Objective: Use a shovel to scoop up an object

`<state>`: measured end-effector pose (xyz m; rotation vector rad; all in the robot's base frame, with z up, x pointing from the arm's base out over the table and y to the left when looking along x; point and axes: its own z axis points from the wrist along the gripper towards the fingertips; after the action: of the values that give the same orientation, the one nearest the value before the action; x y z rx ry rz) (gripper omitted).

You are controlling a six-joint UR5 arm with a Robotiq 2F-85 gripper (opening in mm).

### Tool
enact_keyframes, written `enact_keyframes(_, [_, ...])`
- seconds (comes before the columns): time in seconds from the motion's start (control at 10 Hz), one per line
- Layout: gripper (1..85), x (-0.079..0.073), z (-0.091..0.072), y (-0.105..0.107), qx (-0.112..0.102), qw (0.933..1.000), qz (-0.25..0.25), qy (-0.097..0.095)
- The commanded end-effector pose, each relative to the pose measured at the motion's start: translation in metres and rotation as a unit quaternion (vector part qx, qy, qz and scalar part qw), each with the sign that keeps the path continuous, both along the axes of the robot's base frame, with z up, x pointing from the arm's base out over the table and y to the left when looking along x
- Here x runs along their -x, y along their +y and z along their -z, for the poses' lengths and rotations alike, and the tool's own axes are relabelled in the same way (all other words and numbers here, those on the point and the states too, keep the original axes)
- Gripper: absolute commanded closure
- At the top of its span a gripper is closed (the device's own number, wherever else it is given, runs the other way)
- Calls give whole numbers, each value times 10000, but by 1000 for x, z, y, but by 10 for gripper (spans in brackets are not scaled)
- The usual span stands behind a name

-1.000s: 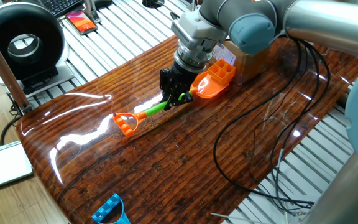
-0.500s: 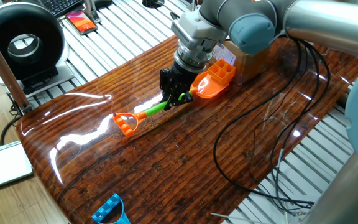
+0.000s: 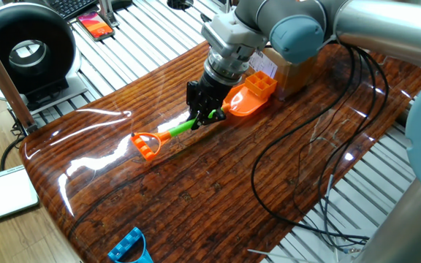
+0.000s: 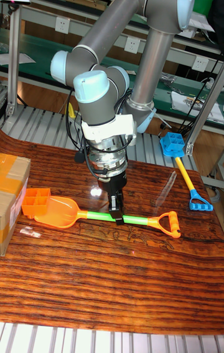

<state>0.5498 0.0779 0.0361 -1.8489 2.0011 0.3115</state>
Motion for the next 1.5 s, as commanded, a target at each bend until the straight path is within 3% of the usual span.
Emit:
enact_keyframes(0.0, [843, -2, -3, 1, -79, 9999, 95, 11])
enact_keyframes(0.4, [843, -3, 1, -7, 91, 9999, 133, 18])
enact_keyframes(0.5, [843, -1, 4, -14, 256, 9996, 97, 42])
enact_keyframes(0.8, [843, 1, 5, -17, 296, 9993, 176, 109])
enact_keyframes(1.1, [843, -2, 9, -27, 497, 9985, 226, 67])
enact_keyframes(1.4, [843, -5, 10, -16, 641, 9975, 299, 25])
